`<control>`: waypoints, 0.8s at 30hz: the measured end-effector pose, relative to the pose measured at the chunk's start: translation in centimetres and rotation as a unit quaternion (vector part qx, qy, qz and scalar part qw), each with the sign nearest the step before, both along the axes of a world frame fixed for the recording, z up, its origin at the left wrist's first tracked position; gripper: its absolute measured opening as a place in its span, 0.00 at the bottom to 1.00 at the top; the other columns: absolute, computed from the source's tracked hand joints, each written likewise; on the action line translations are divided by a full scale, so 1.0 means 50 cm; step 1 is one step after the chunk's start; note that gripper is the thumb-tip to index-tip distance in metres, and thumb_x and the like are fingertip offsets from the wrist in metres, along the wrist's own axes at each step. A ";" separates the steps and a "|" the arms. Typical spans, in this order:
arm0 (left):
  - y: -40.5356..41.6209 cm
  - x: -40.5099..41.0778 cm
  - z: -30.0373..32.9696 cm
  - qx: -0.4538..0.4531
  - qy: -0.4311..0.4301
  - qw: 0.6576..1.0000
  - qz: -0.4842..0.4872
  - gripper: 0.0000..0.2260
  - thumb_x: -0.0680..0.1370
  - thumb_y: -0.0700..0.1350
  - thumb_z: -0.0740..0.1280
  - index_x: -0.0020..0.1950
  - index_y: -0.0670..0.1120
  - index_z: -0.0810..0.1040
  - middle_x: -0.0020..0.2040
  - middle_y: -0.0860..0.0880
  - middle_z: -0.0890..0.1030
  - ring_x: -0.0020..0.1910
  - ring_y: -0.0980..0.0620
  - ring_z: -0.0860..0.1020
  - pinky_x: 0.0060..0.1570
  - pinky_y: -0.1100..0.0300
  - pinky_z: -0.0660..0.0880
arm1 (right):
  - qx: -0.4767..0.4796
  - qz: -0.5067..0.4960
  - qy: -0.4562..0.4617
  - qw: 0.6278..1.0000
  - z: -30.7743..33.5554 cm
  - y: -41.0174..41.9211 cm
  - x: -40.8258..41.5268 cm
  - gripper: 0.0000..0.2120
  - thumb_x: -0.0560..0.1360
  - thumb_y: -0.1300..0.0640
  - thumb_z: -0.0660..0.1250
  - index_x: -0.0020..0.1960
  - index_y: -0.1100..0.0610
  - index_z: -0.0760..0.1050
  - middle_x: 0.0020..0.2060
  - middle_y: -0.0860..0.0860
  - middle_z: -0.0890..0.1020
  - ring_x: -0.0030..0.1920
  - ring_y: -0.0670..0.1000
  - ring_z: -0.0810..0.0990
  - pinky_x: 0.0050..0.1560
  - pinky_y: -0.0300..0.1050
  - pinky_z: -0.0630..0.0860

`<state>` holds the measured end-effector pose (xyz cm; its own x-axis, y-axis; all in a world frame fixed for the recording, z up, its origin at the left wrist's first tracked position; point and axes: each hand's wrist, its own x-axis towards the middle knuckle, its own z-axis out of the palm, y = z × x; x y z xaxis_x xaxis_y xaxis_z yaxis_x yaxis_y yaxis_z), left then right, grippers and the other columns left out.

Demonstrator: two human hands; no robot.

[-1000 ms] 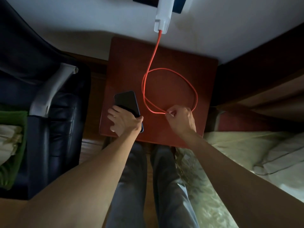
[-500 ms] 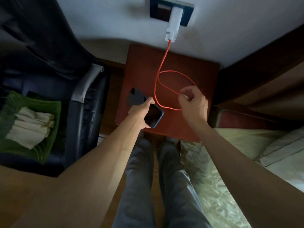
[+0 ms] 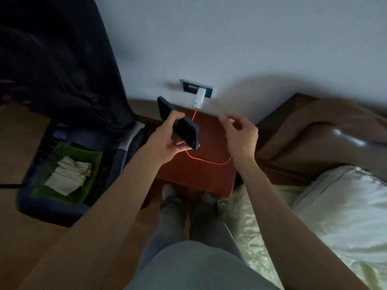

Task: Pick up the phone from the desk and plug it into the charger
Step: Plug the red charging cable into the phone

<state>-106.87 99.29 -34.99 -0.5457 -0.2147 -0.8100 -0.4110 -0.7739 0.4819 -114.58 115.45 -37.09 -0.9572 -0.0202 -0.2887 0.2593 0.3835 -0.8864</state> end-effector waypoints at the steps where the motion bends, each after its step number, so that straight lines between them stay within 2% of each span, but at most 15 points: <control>1: 0.004 0.000 0.028 -0.012 0.005 1.000 -0.008 0.09 0.75 0.46 0.71 0.51 0.43 0.75 0.43 0.42 0.81 0.49 0.43 0.81 0.58 0.32 0.75 | -0.001 0.017 0.011 1.000 0.022 0.008 0.002 0.09 0.71 0.48 0.75 0.47 0.52 0.85 0.36 0.45 0.83 0.38 0.45 0.81 0.45 0.47 0.79; 4: 0.019 0.001 0.094 -0.023 0.045 0.999 -0.014 0.10 0.76 0.46 0.70 0.50 0.42 0.74 0.44 0.42 0.78 0.47 0.43 0.79 0.56 0.33 0.77 | -0.009 0.055 0.048 0.997 0.076 0.039 0.012 0.06 0.72 0.54 0.76 0.48 0.54 0.85 0.37 0.45 0.83 0.39 0.44 0.81 0.45 0.45 0.78; 7: 0.034 -0.005 0.148 0.000 0.107 0.994 -0.011 0.14 0.76 0.49 0.69 0.53 0.40 0.72 0.46 0.41 0.76 0.51 0.42 0.77 0.52 0.36 0.79 | -0.025 0.077 0.101 0.992 0.130 0.069 0.025 0.02 0.73 0.56 0.75 0.43 0.52 0.83 0.39 0.47 0.82 0.40 0.46 0.81 0.44 0.37 0.74; 9: 0.043 -0.013 0.180 0.018 0.144 0.989 -0.003 0.16 0.76 0.50 0.68 0.54 0.40 0.71 0.46 0.41 0.75 0.53 0.42 0.76 0.51 0.39 0.80 | -0.036 0.089 0.132 0.987 0.160 0.085 0.035 0.03 0.74 0.55 0.74 0.42 0.51 0.81 0.39 0.46 0.80 0.39 0.45 0.80 0.43 0.34 0.73; 11: 0.053 -0.023 0.207 0.043 0.181 0.982 0.008 0.21 0.76 0.52 0.67 0.59 0.38 0.70 0.50 0.40 0.75 0.55 0.41 0.77 0.50 0.41 0.81 | -0.066 0.094 0.128 0.985 0.188 0.098 0.042 0.05 0.77 0.54 0.71 0.42 0.53 0.80 0.35 0.45 0.82 0.37 0.42 0.80 0.42 0.35 0.72; 14: 0.066 -0.040 0.240 0.065 0.228 0.971 -0.003 0.24 0.76 0.54 0.64 0.64 0.38 0.68 0.57 0.38 0.75 0.54 0.41 0.80 0.49 0.44 0.81 | -0.114 0.117 0.117 0.980 0.226 0.106 0.050 0.12 0.79 0.53 0.68 0.38 0.56 0.80 0.27 0.47 0.78 0.28 0.41 0.72 0.34 0.38 0.68; 16: 0.074 -0.051 0.253 0.080 0.257 0.963 -0.012 0.24 0.77 0.54 0.62 0.65 0.38 0.67 0.60 0.38 0.74 0.54 0.41 0.81 0.48 0.46 0.81 | -0.133 0.137 0.126 0.974 0.252 0.107 0.054 0.15 0.79 0.49 0.65 0.40 0.56 0.82 0.25 0.48 0.74 0.26 0.41 0.69 0.32 0.37 0.66; 18: 0.081 -0.061 0.260 0.096 0.290 0.952 -0.024 0.26 0.76 0.53 0.62 0.68 0.38 0.65 0.63 0.37 0.73 0.56 0.40 0.80 0.51 0.46 0.80 | -0.150 0.153 0.132 0.968 0.272 0.105 0.056 0.17 0.80 0.47 0.61 0.43 0.55 0.83 0.25 0.48 0.72 0.26 0.41 0.69 0.33 0.37 0.67; 21: 0.097 -0.077 0.265 0.121 0.345 0.930 -0.042 0.30 0.71 0.52 0.66 0.68 0.39 0.64 0.67 0.38 0.72 0.60 0.40 0.78 0.61 0.42 0.75 | -0.202 0.184 0.122 0.954 0.291 0.101 0.060 0.17 0.84 0.54 0.58 0.46 0.57 0.83 0.27 0.49 0.71 0.30 0.47 0.70 0.36 0.42 0.68; 24: 0.114 -0.090 0.268 0.144 0.393 0.907 -0.052 0.30 0.71 0.53 0.62 0.70 0.41 0.62 0.72 0.41 0.67 0.63 0.41 0.75 0.67 0.42 0.71 | -0.260 0.228 0.087 0.934 0.310 0.099 0.071 0.17 0.85 0.59 0.57 0.52 0.63 0.83 0.31 0.53 0.69 0.31 0.49 0.71 0.38 0.37 0.68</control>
